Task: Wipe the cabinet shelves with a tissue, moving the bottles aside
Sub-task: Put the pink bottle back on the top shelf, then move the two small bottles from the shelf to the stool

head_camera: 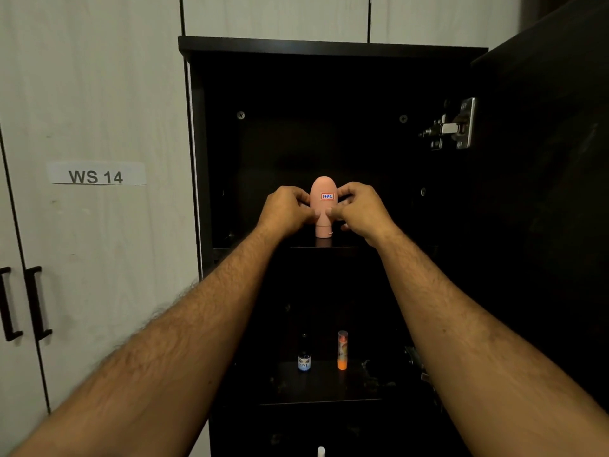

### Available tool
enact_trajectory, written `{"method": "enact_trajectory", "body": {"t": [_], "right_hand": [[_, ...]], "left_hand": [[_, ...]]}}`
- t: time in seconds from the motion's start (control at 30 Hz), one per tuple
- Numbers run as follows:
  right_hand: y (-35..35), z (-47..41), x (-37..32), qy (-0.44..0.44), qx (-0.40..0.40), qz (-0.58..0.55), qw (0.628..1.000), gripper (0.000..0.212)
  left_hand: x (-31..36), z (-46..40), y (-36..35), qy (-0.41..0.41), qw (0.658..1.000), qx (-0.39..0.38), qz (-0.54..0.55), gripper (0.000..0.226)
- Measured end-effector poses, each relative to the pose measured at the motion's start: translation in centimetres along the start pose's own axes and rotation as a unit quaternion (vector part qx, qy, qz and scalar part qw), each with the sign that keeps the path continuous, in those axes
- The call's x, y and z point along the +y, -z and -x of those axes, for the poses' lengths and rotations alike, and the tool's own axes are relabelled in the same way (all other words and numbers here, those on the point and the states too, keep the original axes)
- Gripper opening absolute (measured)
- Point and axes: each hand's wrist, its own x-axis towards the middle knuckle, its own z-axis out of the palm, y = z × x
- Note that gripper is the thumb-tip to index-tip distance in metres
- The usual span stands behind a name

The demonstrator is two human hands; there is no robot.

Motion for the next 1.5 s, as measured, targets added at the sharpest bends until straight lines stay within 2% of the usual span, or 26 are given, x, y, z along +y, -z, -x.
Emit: {"method": "enact_trajectory", "body": {"t": [0.1, 0.2, 0.33, 0.4, 0.53, 0.67, 0.73, 0.97, 1.13, 1.27, 1.43, 1.5], "right_hand": [[0.2, -0.1, 0.1, -0.010, 0.002, 0.022, 1.000, 0.051], [1.0, -0.1, 0.4, -0.016, 0.051, 0.044, 0.998, 0.061], [2.3, 1.1, 0.2, 0.029, 0.124, 0.027, 0.992, 0.047], [2.8, 2.4, -0.2, 0.059, 0.149, 0.001, 0.987, 0.036], [3.6, 5.6, -0.4, 0.109, 0.178, -0.039, 0.977, 0.019], [3.8, 9.4, 0.4, 0.138, 0.170, -0.066, 0.974, 0.005], [3.7, 11.3, 1.2, 0.139, 0.160, -0.091, 0.973, 0.006], [1.8, 15.8, 6.5, 0.060, 0.098, -0.140, 0.983, 0.004], [-1.2, 16.9, 11.8, 0.003, 0.055, -0.099, 0.994, 0.008], [-3.8, 16.8, 16.1, -0.074, 0.022, -0.039, 0.996, 0.013], [-5.2, 16.4, 18.5, -0.143, 0.003, -0.010, 0.990, 0.017], [-5.6, 16.0, 19.1, -0.147, 0.002, 0.010, 0.989, 0.026]], "left_hand": [[0.0, 0.0, 0.1, 0.012, 1.000, -0.010, -0.021, 0.018], [-0.3, 0.1, 0.2, 0.017, 0.997, 0.040, -0.062, 0.039], [0.2, 1.8, 0.6, -0.044, 0.983, 0.167, -0.064, 0.033], [0.7, 3.3, 0.5, -0.078, 0.977, 0.194, -0.034, 0.025], [1.2, 7.2, -0.2, -0.122, 0.978, 0.168, 0.011, 0.018], [0.6, 10.9, -1.2, -0.137, 0.979, 0.145, 0.040, 0.018], [-0.3, 12.7, -1.6, -0.137, 0.978, 0.143, 0.062, 0.016], [-5.6, 16.3, -3.6, -0.048, 0.989, 0.113, 0.087, 0.020], [-10.0, 17.0, -6.8, 0.016, 0.994, 0.087, 0.058, 0.018], [-12.9, 16.8, -9.6, 0.078, 0.994, 0.071, 0.017, 0.018], [-15.7, 16.2, -11.7, 0.125, 0.990, 0.068, -0.015, 0.028], [-16.3, 15.9, -12.2, 0.139, 0.988, 0.071, -0.016, 0.030]]}}
